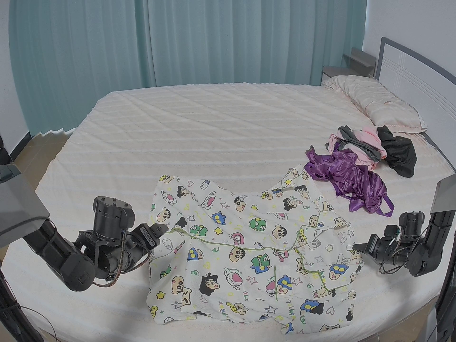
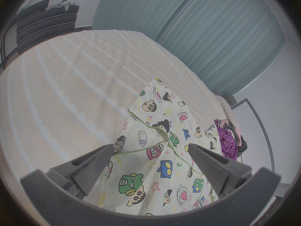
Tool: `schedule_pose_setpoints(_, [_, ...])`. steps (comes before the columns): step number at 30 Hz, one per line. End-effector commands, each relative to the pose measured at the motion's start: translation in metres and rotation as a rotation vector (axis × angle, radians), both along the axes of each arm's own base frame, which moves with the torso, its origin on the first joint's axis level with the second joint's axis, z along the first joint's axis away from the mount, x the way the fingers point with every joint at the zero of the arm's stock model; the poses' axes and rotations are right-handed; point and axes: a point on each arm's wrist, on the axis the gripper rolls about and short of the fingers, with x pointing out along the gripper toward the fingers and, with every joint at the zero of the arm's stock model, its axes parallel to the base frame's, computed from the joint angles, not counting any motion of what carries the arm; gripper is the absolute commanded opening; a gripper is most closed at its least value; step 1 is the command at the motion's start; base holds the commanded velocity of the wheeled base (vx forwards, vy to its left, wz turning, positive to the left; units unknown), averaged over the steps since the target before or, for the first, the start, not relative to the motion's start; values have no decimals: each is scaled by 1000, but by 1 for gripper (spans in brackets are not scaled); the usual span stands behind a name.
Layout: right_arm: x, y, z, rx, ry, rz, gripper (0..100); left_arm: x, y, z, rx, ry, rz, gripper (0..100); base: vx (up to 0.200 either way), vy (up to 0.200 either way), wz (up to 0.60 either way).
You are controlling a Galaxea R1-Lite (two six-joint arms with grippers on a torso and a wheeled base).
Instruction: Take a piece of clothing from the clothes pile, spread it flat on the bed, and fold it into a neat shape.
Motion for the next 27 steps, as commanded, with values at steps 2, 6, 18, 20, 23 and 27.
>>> schedule_pose_setpoints(2, [-10, -7, 8, -2, -13, -32, 0, -1, -3, -3, 0, 11, -6, 100, 0, 0, 0])
schedule_pose_setpoints(6, [-14, -17, 11, -11, -21, -71, 0, -5, -6, -7, 8, 26, -22, 100, 0, 0, 0])
schedule_pose_setpoints(18, [-15, -44, 12, -84, -39, -182, 0, -16, -13, -12, 21, 54, -63, 100, 0, 0, 0])
schedule_pose_setpoints(20, [-14, -45, 11, -89, -37, -190, 0, -19, -15, -13, 25, 61, -72, 100, 0, 0, 0])
schedule_pose_setpoints(23, [-12, -50, 10, -101, -38, -216, 0, -24, -17, -16, 32, 74, -88, 100, 0, 0, 0])
schedule_pose_setpoints(27, [-11, -59, 11, -109, -51, -248, 100, -30, -20, -19, 42, 90, -108, 100, 0, 0, 0])
